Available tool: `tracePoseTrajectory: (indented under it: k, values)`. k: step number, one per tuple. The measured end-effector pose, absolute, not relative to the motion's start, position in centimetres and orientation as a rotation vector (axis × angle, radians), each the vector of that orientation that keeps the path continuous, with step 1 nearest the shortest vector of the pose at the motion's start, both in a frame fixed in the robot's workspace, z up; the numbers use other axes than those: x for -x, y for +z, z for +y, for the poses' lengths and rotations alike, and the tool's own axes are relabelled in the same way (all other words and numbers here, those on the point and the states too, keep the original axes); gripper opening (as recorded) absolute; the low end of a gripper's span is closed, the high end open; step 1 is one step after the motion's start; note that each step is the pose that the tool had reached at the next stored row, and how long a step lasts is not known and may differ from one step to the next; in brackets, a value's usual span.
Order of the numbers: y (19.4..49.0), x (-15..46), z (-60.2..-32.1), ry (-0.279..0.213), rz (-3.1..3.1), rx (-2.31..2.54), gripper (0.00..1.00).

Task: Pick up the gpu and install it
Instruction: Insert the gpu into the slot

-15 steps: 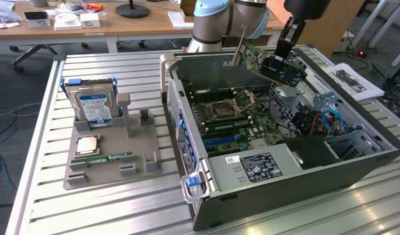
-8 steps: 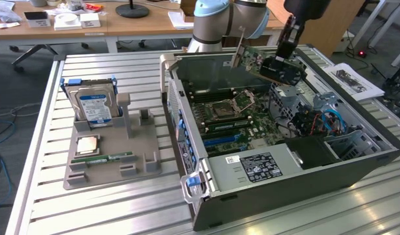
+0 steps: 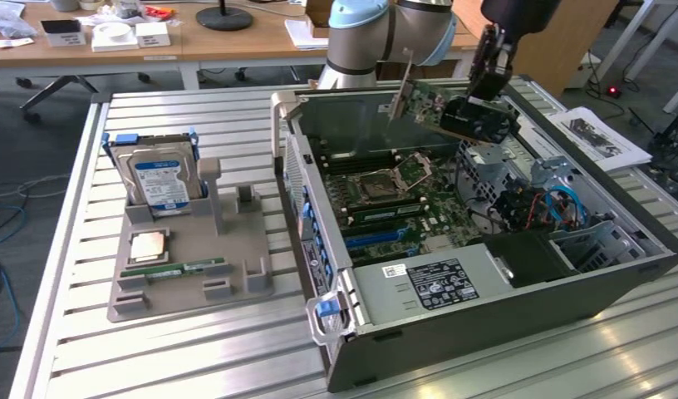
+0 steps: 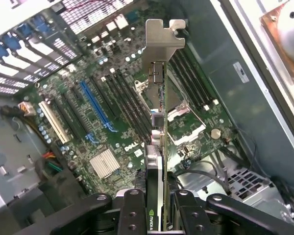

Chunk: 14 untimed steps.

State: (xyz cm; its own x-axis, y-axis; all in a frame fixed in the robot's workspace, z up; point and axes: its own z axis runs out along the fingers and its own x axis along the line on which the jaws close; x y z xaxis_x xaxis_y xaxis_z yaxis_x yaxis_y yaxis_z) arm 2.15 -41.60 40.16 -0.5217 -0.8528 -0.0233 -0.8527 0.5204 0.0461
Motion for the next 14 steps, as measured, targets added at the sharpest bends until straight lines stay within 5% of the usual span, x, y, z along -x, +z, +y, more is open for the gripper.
tracePoseTrajectory:
  k: [14]
  values:
    - [40.13,-2.15,-41.6,-0.08,-2.564,-1.801,0.27]
